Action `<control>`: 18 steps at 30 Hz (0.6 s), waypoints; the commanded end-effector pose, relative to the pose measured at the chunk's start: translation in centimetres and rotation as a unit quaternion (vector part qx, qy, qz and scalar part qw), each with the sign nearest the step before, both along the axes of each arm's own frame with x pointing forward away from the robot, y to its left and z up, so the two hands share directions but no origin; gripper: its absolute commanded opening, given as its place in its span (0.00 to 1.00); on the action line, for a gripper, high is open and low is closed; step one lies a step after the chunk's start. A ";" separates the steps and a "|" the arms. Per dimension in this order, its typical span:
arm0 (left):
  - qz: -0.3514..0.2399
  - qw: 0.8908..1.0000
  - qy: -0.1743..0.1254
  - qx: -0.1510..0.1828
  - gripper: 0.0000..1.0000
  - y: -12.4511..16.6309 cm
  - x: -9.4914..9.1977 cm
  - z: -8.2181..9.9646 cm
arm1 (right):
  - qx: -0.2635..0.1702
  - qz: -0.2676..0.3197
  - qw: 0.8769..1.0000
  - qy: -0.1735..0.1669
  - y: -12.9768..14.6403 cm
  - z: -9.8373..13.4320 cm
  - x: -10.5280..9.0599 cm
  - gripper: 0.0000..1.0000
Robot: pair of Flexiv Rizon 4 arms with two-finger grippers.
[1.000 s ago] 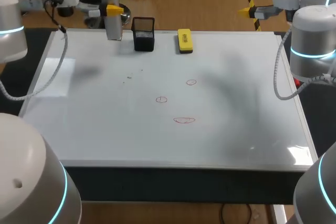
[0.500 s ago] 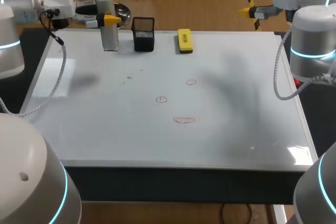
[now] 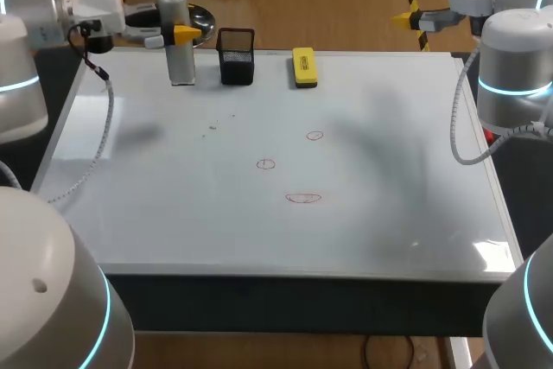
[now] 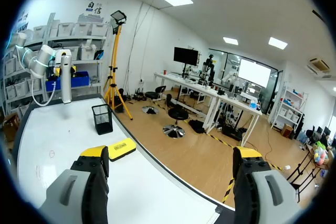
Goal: Pick up the inspection probe, press it on each red-marked spot on the whiteboard one by one, put down the probe, pick up the eraser, and wipe off all the red marks.
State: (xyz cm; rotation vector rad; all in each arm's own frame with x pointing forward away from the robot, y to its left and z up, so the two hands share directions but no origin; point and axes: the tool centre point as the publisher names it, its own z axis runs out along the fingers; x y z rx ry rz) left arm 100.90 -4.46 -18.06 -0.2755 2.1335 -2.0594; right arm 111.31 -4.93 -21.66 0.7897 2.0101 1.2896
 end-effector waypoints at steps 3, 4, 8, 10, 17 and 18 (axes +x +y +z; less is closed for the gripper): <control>0.011 1.000 -0.002 0.000 0.00 -0.1 -0.3 0.2 | -0.035 0.084 0.995 0.029 0.5 -0.7 2.6 1.00; 0.011 1.000 -0.002 0.000 0.00 -0.1 -0.3 0.2 | -0.044 0.105 0.993 0.035 0.8 -0.8 3.2 1.00; 0.011 1.000 -0.002 0.000 0.00 -0.1 -0.3 0.2 | -0.071 0.190 0.978 0.043 2.4 -1.2 5.7 1.00; 0.011 1.000 -0.002 0.000 0.00 -0.1 -0.3 0.2 | -0.084 0.234 0.967 0.045 3.5 -1.3 7.0 1.00; 0.011 1.000 -0.002 0.000 0.00 -0.1 -0.3 0.2 | -0.182 0.399 0.895 0.078 8.4 -2.8 10.0 1.00; 0.011 1.000 -0.002 0.000 0.00 -0.1 -0.3 0.2 | -0.193 0.417 0.885 0.078 9.1 -3.0 10.3 1.00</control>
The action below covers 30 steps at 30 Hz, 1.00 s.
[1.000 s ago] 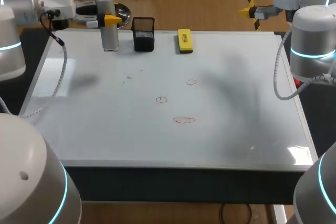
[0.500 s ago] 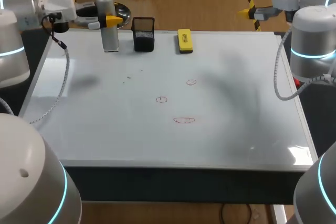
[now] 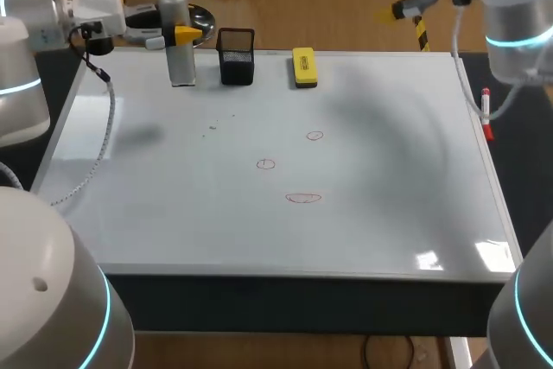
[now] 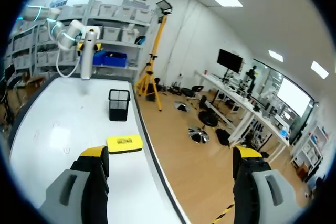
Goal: Pick up the inspection probe, press it on each red-marked spot on the whiteboard one by one, put down the probe, pick up the eraser, and wipe off all the red marks.
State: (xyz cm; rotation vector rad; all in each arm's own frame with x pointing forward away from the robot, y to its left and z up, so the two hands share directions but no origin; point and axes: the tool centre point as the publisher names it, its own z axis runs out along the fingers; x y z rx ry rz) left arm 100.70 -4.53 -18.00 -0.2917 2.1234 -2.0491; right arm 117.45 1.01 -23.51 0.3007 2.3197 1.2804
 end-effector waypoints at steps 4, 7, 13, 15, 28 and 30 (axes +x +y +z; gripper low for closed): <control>0.002 1.000 -0.001 0.000 0.00 0.0 -0.1 0.1 | -0.200 0.314 0.925 0.072 5.7 -1.9 5.0 1.00; 0.002 1.000 -0.001 0.000 0.00 0.0 -0.1 0.1 | -0.250 0.371 0.892 0.062 7.5 -2.4 5.0 1.00; 0.002 1.000 -0.001 0.000 0.00 0.0 -0.1 0.1 | -0.319 0.441 0.838 0.028 9.9 -3.4 4.8 1.00; 0.002 1.000 -0.001 0.000 0.00 0.0 -0.1 0.1 | -0.339 0.458 0.822 0.018 10.3 -4.0 4.6 1.00; 0.002 1.000 -0.001 0.000 0.00 0.0 -0.1 0.1 | -0.487 0.514 0.700 -0.091 10.5 -7.3 3.5 1.00; 0.002 1.000 -0.001 0.000 0.00 0.0 -0.1 0.1 | -0.501 0.524 0.679 -0.114 10.6 -7.8 3.4 1.00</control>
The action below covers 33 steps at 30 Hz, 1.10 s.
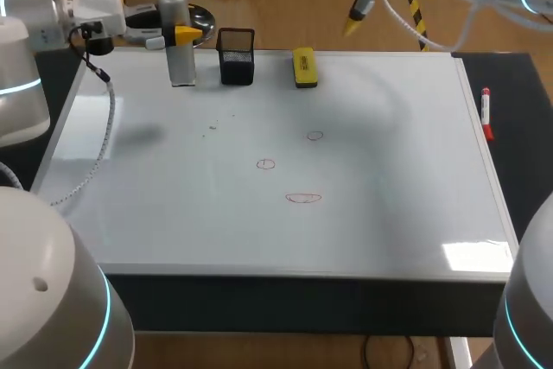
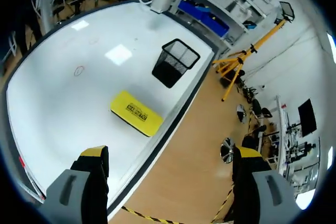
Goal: Pick up the inspection probe, press it on each red-marked spot on the whiteboard one by one, put down the probe, pick up the eraser, and wipe off all the red marks.
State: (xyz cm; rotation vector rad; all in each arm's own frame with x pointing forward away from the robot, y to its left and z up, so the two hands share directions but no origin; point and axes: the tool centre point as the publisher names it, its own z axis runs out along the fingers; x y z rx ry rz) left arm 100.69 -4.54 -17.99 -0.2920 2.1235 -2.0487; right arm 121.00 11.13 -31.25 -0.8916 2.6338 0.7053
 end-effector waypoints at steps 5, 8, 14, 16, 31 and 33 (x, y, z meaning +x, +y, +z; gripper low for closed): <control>0.002 1.000 -0.001 0.000 0.00 0.0 -0.1 0.1 | -0.245 0.260 0.929 -0.101 1.1 -0.8 -1.0 1.00; 0.002 1.000 -0.001 0.000 0.00 0.0 -0.1 0.1 | -0.230 0.248 0.935 -0.103 1.3 -0.8 -1.4 1.00; 0.002 1.000 -0.001 0.000 0.00 0.0 -0.1 0.1 | -0.187 0.167 0.962 -0.112 1.5 0.4 -1.1 1.00; 0.002 1.000 -0.001 0.000 0.00 0.0 -0.1 0.1 | -0.187 0.167 0.962 -0.112 1.5 0.4 -1.1 1.00; 0.002 1.000 -0.001 0.000 0.00 0.0 -0.1 0.1 | -0.170 0.196 0.960 -0.109 2.6 0.0 -1.5 1.00; 0.002 1.000 -0.001 0.000 0.00 0.0 -0.1 0.1 | -0.169 0.216 0.956 -0.100 3.0 -0.8 -1.6 1.00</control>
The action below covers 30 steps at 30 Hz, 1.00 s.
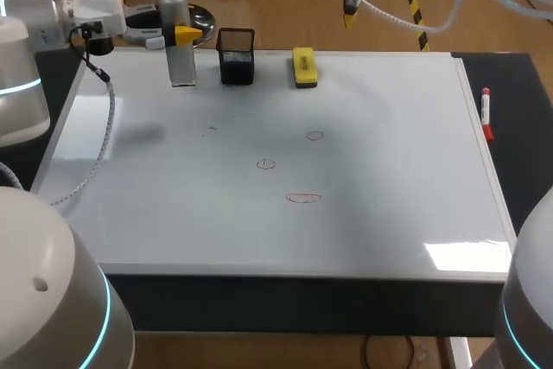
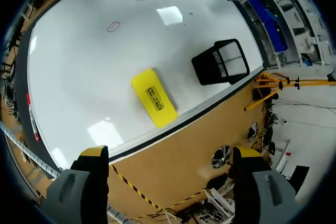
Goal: Pick up the inspection probe, press it on each red-marked spot on the whiteboard one by one, put down the probe, pick up the eraser, and wipe off all the red marks.
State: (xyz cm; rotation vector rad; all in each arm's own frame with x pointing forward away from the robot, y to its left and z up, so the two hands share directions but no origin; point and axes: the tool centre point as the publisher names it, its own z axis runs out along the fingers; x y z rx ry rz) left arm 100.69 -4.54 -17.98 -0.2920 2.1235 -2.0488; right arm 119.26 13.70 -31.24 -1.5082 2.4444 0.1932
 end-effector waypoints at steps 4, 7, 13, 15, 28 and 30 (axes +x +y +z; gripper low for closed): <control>0.002 1.000 -0.001 0.000 0.00 0.0 -0.1 0.1 | 0.008 0.048 0.998 0.031 1.5 -2.5 -0.6 1.00; 0.002 1.000 -0.001 0.000 0.00 0.0 -0.1 0.1 | 0.011 0.073 0.997 0.038 2.1 -3.6 -1.1 1.00; 0.002 1.000 -0.001 0.000 0.00 0.0 -0.1 0.1 | -0.006 0.125 0.991 0.044 2.6 -5.7 -1.9 1.00; 0.002 1.000 -0.001 0.000 0.00 0.0 -0.1 0.1 | -0.025 0.148 0.988 0.044 2.6 -6.3 -2.3 1.00; 0.002 1.000 -0.001 0.000 0.00 0.0 -0.1 0.1 | -0.086 0.210 0.972 0.052 2.8 -9.1 -3.6 1.00; 0.002 1.000 -0.001 0.000 0.00 0.0 -0.1 0.1 | -0.100 0.208 0.972 0.047 2.8 -9.5 -3.9 1.00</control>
